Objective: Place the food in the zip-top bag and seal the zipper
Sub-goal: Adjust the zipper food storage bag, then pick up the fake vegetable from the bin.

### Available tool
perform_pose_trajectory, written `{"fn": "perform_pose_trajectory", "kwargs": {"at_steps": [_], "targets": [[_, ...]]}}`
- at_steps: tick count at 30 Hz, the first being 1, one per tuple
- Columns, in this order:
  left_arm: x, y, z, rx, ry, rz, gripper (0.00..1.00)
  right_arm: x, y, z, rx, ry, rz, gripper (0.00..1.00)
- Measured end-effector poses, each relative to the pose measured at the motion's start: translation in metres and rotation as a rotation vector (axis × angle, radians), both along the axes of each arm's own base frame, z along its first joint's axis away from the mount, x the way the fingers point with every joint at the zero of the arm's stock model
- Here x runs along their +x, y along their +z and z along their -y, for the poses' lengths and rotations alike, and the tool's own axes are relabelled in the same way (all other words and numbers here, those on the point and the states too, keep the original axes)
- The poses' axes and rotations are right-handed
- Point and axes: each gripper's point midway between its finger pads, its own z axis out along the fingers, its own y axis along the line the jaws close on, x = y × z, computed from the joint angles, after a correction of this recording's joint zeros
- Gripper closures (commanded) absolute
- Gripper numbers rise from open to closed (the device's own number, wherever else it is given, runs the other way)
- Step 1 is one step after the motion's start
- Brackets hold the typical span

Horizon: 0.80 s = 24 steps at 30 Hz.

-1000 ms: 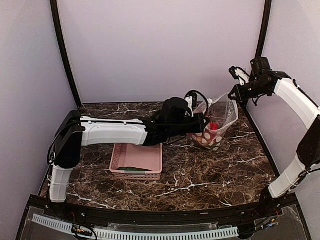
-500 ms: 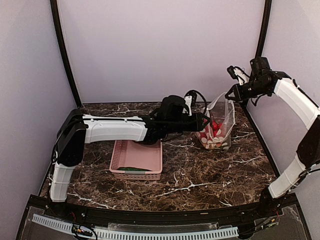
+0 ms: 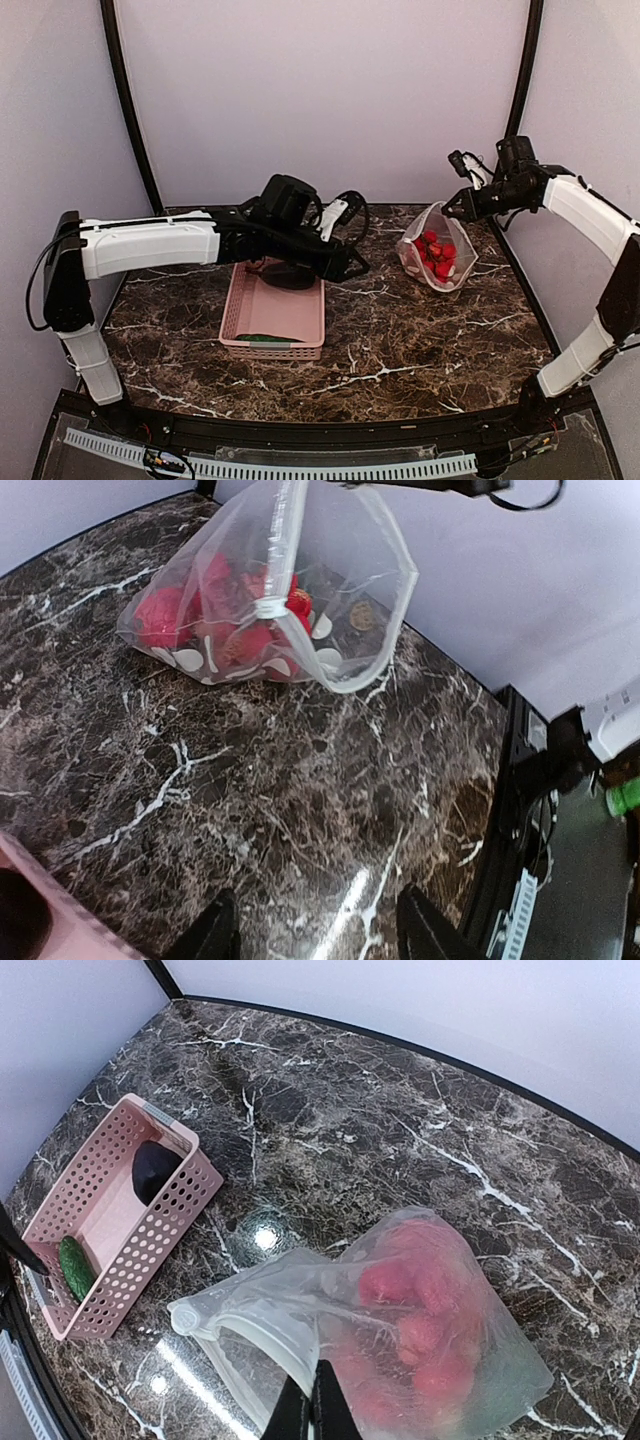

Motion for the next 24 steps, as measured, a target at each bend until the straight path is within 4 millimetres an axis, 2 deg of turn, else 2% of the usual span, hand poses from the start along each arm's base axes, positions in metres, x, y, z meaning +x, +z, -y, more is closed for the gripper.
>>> {"fn": "perform_pose_trajectory", "kwargs": {"at_steps": [3,6,8,11,14,19,24], "targets": [[-0.022,0.020,-0.025,0.089,-0.070,0.086,0.49,-0.004,0.005,-0.002,0.021,0.017,0.021,1.00],[-0.032,0.018,-0.051,0.201,-0.107,0.133,0.52,-0.009,0.009,-0.005,0.045,0.039,0.026,1.00],[-0.036,0.006,-0.067,0.291,-0.125,0.146,0.53,-0.012,0.011,-0.007,0.057,0.051,0.028,1.00],[-0.045,-0.026,-0.093,0.445,-0.178,0.135,0.53,-0.017,0.016,-0.008,0.068,0.060,0.039,1.00],[-0.056,-0.048,-0.115,0.558,-0.241,0.116,0.53,-0.021,0.020,-0.009,0.077,0.068,0.050,1.00],[-0.068,-0.066,-0.132,0.653,-0.349,0.099,0.54,-0.024,0.018,-0.011,0.087,0.078,0.049,1.00],[-0.067,-0.085,-0.143,0.742,-0.374,0.087,0.57,-0.026,0.015,-0.012,0.093,0.084,0.048,1.00]]}}
